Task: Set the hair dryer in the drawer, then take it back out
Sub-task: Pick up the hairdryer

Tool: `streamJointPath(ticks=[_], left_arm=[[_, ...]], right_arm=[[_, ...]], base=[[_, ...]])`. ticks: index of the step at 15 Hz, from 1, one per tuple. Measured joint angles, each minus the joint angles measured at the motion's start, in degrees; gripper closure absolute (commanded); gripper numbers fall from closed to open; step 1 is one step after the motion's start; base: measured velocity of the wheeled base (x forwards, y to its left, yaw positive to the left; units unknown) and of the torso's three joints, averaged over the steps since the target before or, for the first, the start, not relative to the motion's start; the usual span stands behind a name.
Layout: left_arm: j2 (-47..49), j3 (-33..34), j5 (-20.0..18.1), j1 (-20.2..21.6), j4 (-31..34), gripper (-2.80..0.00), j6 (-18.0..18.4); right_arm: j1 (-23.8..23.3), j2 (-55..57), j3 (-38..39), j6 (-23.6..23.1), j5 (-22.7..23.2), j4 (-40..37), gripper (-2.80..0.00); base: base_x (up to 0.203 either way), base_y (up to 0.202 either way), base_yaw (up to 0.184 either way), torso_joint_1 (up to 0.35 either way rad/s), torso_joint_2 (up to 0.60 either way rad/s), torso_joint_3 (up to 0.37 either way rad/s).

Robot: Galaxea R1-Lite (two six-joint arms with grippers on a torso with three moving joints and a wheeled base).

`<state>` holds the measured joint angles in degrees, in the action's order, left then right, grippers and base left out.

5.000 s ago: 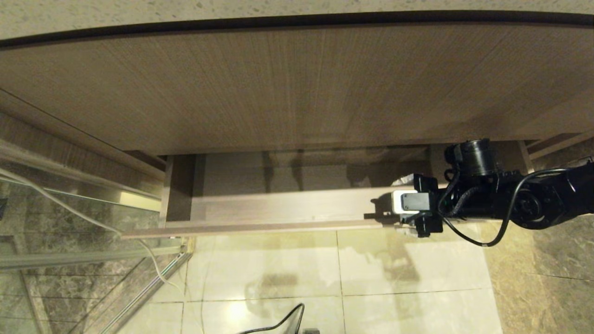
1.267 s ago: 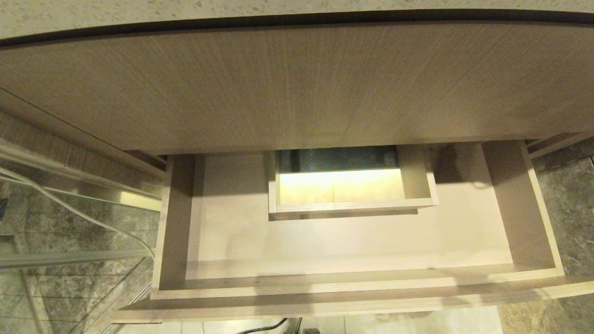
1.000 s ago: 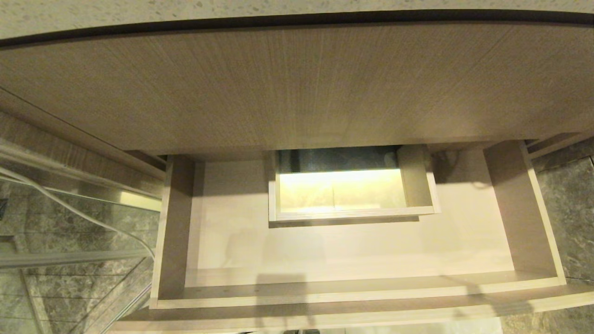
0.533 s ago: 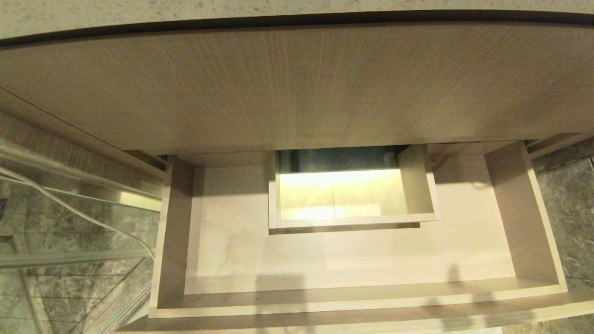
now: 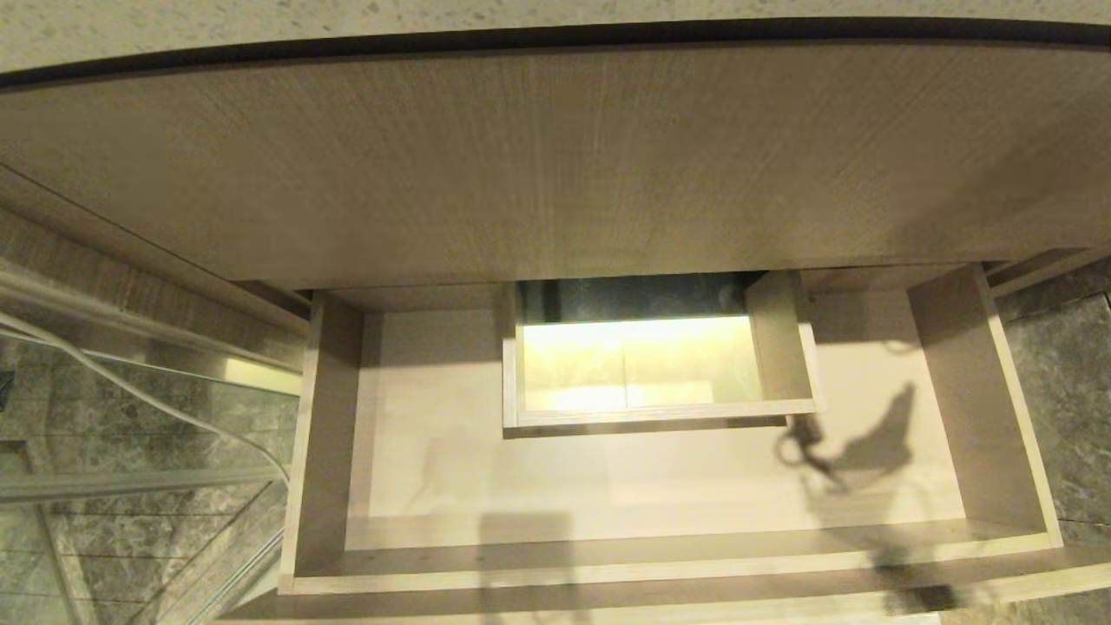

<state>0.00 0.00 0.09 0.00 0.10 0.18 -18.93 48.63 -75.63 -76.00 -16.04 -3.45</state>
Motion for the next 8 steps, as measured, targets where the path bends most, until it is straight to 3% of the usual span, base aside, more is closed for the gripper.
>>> streamJointPath(ticks=[8], left_arm=[[0.0, 0.0, 0.0, 0.0, 0.0, 0.0, 0.0]], right_arm=[[-0.2, 5.0, 1.9, 2.4, -0.1, 3.0, -2.8]], base=[[0.0, 0.0, 0.0, 0.0, 0.0, 0.0]])
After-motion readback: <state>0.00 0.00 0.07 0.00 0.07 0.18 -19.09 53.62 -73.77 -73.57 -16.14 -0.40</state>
